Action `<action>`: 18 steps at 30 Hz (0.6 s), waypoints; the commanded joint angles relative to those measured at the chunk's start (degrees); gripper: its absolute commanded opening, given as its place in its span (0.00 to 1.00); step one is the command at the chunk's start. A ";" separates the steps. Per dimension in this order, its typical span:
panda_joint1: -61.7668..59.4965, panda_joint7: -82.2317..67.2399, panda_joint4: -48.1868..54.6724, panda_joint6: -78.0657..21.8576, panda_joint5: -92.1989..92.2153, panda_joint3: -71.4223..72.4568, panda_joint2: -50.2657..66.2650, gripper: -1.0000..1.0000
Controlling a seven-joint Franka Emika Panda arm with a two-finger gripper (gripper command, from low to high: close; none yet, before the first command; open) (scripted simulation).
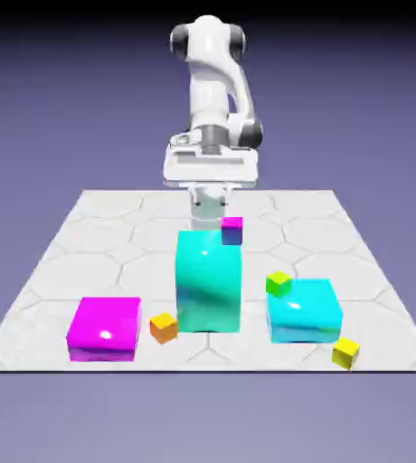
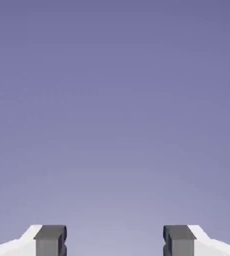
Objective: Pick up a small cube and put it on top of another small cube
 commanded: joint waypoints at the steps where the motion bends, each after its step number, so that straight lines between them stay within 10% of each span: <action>1: 1.07 0.88 1.81 -1.89 1.39 -0.71 2.08 0.50; 18: 19.30 15.89 32.60 -34.06 24.90 -12.79 37.38 0.50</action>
